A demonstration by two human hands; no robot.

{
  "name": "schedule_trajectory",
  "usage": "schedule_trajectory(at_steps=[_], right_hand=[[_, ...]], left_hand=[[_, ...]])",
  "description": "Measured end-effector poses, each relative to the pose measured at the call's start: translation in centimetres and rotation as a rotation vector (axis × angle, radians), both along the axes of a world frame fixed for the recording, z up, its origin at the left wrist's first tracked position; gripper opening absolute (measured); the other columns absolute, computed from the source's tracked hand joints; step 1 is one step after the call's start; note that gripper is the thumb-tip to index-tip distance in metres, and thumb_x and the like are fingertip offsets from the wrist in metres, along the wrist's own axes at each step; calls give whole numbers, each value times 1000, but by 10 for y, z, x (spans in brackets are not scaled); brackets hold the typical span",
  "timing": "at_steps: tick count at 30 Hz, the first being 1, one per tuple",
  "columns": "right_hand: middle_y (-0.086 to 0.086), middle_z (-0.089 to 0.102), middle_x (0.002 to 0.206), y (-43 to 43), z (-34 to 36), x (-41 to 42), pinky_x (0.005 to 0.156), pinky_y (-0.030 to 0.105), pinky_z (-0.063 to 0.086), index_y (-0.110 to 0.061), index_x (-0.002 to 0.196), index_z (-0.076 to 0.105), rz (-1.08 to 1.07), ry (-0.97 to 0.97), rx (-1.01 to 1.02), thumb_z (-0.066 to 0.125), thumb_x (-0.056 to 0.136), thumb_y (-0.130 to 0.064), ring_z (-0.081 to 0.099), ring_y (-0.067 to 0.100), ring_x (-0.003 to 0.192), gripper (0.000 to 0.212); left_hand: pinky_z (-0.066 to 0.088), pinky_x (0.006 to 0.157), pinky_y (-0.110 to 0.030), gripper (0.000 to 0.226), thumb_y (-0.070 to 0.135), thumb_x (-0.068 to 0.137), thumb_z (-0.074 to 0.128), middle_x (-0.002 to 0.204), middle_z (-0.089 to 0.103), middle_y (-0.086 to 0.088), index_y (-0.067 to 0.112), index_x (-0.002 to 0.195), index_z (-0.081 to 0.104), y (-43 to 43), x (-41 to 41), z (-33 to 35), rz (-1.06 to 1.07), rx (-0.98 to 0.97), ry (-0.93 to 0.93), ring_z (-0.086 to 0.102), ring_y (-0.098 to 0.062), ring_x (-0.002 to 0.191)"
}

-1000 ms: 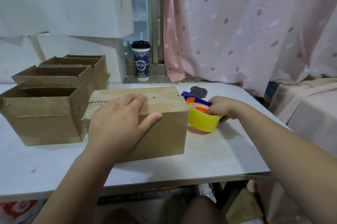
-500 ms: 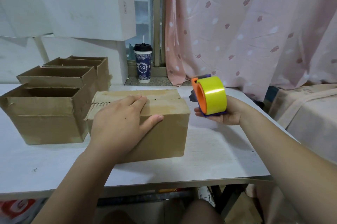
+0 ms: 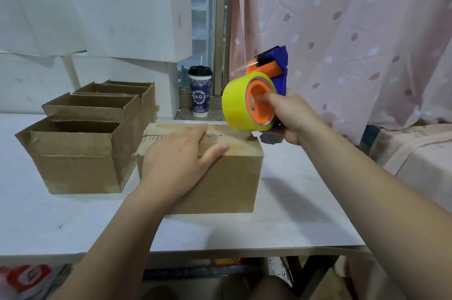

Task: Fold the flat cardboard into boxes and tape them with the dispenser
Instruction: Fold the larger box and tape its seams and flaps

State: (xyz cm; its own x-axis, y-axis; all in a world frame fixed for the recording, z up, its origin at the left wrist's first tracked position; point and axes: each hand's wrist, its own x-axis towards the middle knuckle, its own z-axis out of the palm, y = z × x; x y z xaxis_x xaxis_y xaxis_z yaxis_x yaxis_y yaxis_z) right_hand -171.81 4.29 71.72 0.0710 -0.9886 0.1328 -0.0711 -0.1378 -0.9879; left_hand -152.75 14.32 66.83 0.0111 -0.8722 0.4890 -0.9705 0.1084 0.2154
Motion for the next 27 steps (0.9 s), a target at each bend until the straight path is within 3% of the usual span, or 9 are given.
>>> schedule_trajectory(at_steps=[3,5,7,9,13,14,18,22,27], right_hand=[[-4,69,91,2,0,8,72,44,59,-33,102,58,-86,96,-116,62,82,-32,66,20,85,20],[-6,67,90,4,-1,12,75,42,58,-32,104,56,-148,193,-254,62,82,-34,64,16,86,23],[-13,63,86,8,-2,16,74,35,54,-33,104,51,-191,302,-403,61,85,-33,60,11,82,21],[-18,59,89,13,-3,21,68,29,47,-37,110,46,-212,399,-513,59,87,-33,57,10,80,27],[-10,60,103,24,-3,29,58,26,38,-36,130,38,-233,664,-724,58,87,-31,53,17,84,48],[-7,60,107,27,-3,31,62,28,39,-35,132,38,-223,699,-767,58,86,-28,53,18,89,50],[-2,54,123,37,1,36,82,41,50,-34,136,34,-137,782,-780,59,85,-21,52,20,102,59],[0,49,126,39,8,36,87,39,48,-33,137,33,19,766,-727,62,83,-29,49,18,105,62],[-3,44,130,39,14,30,96,35,42,-38,136,31,221,678,-607,59,81,-53,45,13,116,63]], left_hand=[[37,79,-35,90,84,73,4,126,59,15,34,146,26,-4,0,5,-95,-35,223,53,-23,117],[36,80,-35,88,81,73,5,125,61,13,34,142,32,-3,-1,10,-116,-45,320,53,-24,117],[39,84,-36,87,82,70,7,118,65,5,32,124,52,-5,-3,20,-155,-24,510,56,-24,111],[42,81,-35,75,84,74,15,96,65,-2,27,96,58,-8,-5,30,-235,-19,737,59,-19,93],[45,56,-9,39,56,89,51,70,68,10,28,67,66,-13,-10,44,-283,-10,1112,61,2,66],[47,56,-10,36,51,89,55,73,71,9,25,69,70,-15,-11,46,-282,3,1187,64,1,67],[51,82,-36,37,50,84,60,84,72,-4,15,87,70,-20,-13,52,-138,17,1427,66,-19,88],[53,80,-30,12,32,89,58,84,65,1,22,87,64,-19,-11,54,-91,-41,1666,62,-13,84],[45,65,-21,24,14,91,51,73,41,0,9,106,67,-16,1,51,-103,40,1841,42,-9,67]])
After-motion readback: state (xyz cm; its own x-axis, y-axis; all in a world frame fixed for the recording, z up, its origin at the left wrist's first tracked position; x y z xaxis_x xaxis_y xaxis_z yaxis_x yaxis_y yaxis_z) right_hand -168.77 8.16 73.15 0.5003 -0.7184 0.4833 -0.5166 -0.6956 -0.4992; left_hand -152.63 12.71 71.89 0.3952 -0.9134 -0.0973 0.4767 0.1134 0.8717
